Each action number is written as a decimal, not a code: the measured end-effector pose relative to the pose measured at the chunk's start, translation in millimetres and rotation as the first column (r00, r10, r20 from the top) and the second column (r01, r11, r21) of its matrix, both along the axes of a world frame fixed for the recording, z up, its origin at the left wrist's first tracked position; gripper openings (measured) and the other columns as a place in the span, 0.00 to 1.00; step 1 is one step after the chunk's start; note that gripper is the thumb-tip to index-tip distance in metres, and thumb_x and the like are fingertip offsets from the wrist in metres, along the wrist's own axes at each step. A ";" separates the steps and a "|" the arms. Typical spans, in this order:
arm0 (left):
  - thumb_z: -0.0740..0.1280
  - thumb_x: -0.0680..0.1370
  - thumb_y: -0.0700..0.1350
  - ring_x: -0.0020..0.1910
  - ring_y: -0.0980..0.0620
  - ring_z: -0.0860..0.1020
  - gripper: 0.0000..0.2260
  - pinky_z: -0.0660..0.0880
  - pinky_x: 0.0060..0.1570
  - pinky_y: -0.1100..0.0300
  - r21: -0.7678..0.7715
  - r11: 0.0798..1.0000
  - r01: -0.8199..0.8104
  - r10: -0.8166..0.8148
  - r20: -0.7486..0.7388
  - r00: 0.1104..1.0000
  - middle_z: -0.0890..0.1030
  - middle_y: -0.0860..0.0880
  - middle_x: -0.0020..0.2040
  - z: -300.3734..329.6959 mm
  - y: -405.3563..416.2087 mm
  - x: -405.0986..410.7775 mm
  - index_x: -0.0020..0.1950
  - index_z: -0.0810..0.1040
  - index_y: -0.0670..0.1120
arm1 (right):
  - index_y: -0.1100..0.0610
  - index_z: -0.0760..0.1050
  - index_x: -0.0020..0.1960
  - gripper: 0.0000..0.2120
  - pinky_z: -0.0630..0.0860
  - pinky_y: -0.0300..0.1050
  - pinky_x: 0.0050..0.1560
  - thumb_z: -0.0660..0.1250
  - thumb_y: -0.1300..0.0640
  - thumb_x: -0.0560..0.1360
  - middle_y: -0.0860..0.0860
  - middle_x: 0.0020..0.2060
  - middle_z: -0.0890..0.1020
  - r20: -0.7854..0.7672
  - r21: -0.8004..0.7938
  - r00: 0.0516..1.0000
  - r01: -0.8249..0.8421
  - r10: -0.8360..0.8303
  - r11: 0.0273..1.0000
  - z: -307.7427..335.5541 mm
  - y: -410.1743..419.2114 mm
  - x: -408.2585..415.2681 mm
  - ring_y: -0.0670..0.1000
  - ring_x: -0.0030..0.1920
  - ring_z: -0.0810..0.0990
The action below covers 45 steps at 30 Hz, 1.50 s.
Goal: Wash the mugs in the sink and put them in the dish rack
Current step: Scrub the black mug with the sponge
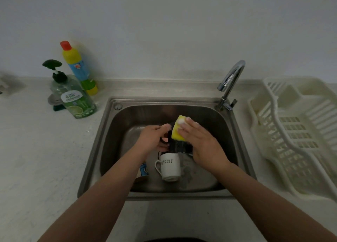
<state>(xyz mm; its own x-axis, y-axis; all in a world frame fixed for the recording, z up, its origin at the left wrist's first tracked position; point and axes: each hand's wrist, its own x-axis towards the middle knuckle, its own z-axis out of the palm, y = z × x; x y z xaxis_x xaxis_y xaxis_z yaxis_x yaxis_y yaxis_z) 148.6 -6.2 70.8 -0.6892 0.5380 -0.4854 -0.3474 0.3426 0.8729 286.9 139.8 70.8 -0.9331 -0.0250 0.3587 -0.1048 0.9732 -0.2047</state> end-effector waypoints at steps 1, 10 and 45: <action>0.67 0.80 0.50 0.37 0.47 0.85 0.12 0.81 0.34 0.57 0.015 1.000 -0.013 0.013 0.023 1.000 0.84 0.41 0.45 -2.1 -1.4 -0.8 0.53 0.81 0.41 | 0.58 0.75 0.66 0.23 0.61 0.54 0.74 0.59 0.62 0.72 0.54 0.68 0.74 0.012 0.024 0.998 -0.060 0.060 0.998 -1.6 -5.0 2.2 0.55 0.72 0.67; 0.63 0.81 0.50 0.43 0.44 0.83 0.12 0.81 0.42 0.50 0.144 0.987 -0.070 0.049 0.144 0.988 0.82 0.43 0.46 -12.8 -11.4 -0.7 0.52 0.81 0.44 | 0.54 0.66 0.73 0.29 0.56 0.48 0.75 0.60 0.67 0.73 0.50 0.74 0.66 0.020 -0.136 0.999 -0.029 0.032 0.990 -12.5 -13.4 26.8 0.49 0.76 0.57; 0.69 0.79 0.49 0.40 0.44 0.85 0.11 0.83 0.40 0.51 0.001 1.000 0.020 -0.019 -0.059 0.998 0.84 0.40 0.44 6.3 -1.9 5.5 0.47 0.81 0.41 | 0.59 0.75 0.66 0.25 0.58 0.50 0.75 0.60 0.65 0.70 0.55 0.67 0.75 0.007 0.130 0.993 -0.119 0.119 0.984 -8.8 -14.5 18.7 0.56 0.71 0.69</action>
<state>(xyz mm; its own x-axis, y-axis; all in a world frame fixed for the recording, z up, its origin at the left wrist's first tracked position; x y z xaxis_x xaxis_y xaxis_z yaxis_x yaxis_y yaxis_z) 154.1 -8.2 77.1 -0.7061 0.5525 -0.4429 -0.2881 0.3471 0.8925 305.6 125.3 62.1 -0.9204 -0.1823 0.3459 -0.2215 0.9721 -0.0770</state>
